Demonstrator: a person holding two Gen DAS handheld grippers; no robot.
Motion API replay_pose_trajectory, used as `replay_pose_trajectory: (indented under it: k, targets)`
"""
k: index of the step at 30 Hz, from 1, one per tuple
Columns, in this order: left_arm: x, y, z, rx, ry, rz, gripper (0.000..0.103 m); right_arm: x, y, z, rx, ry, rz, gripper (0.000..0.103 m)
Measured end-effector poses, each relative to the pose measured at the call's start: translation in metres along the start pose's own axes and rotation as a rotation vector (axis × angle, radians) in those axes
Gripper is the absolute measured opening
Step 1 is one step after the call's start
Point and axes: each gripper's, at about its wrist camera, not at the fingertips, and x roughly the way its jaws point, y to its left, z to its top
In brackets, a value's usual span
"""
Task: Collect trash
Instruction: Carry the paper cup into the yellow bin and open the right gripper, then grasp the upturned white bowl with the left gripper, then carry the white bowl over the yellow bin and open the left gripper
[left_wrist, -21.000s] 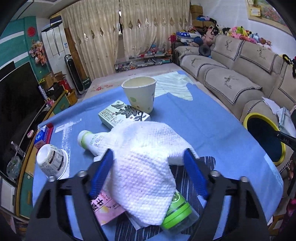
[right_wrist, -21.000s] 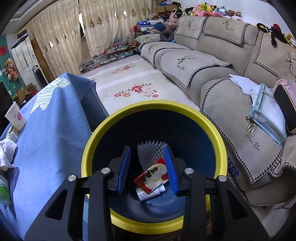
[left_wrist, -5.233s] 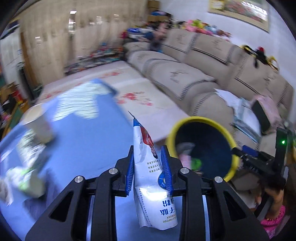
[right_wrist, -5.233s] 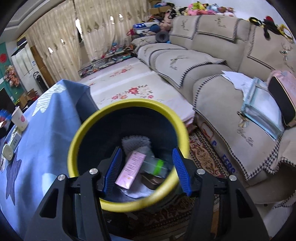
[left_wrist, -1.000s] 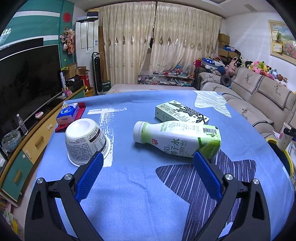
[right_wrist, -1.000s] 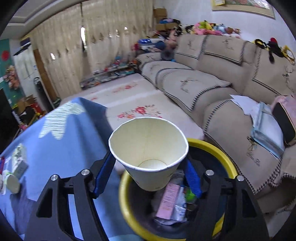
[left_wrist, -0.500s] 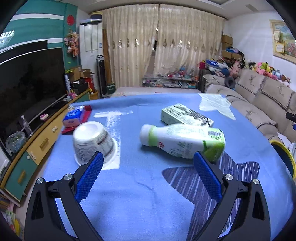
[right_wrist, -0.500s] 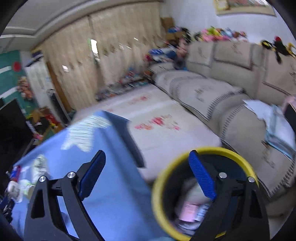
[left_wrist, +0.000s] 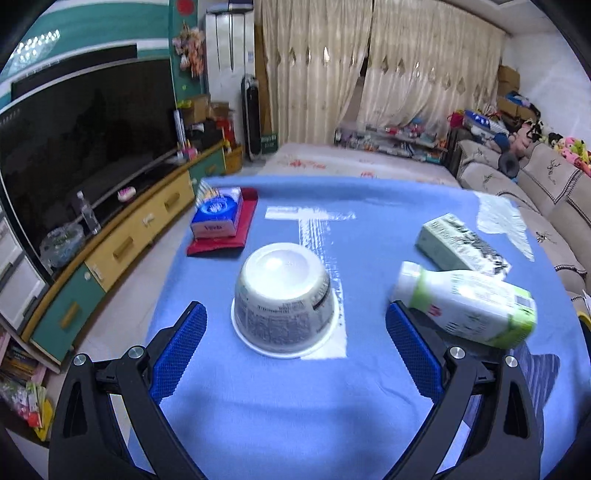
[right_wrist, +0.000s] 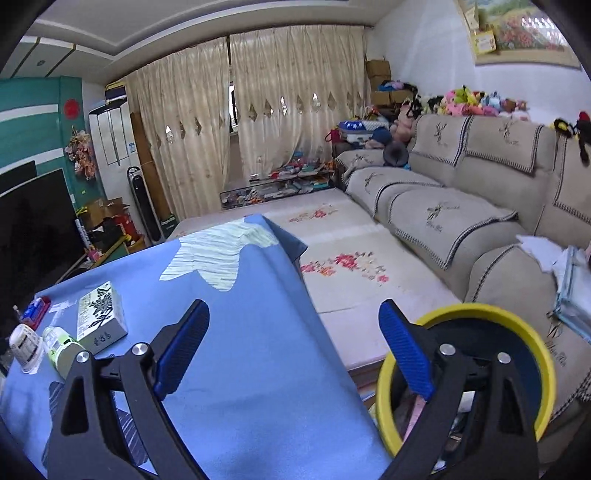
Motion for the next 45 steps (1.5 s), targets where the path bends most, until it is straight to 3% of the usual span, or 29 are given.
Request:
replay_pose_trajectory:
  k: [7,10,15,23,27,34,38,45]
  targets:
    - [0.041,-0.005,0.014,0.049,0.028,0.062,0.096,-0.001,0.002,-0.002,0.001,-0.01,0.009,0.09]
    - [0.055,-0.006,0.014,0.044,0.063,0.06,0.088,-0.001,0.001,-0.002,0.003,-0.007,0.011,0.091]
    - [0.063,-0.005,0.014,0.038,0.069,0.074,0.078,0.001,0.003,-0.003,0.003,0.003,0.01,0.091]
    - [0.061,-0.006,0.012,0.05,0.062,0.05,0.077,0.002,0.006,-0.004,-0.003,0.007,0.008,0.093]
    - [0.041,-0.012,0.011,0.055,0.046,0.039,0.077,0.003,0.005,-0.005,0.007,0.01,0.009,0.093]
    - [-0.028,-0.04,0.004,0.103,-0.01,-0.014,0.077,-0.002,0.003,-0.005,0.021,-0.01,0.013,0.093]
    - [-0.073,-0.077,-0.002,0.173,-0.035,-0.08,0.077,-0.006,-0.001,-0.004,0.013,-0.022,0.0,0.093]
    - [-0.13,-0.175,-0.012,0.325,-0.075,-0.285,0.077,-0.044,-0.043,0.005,0.055,-0.064,-0.04,0.093]
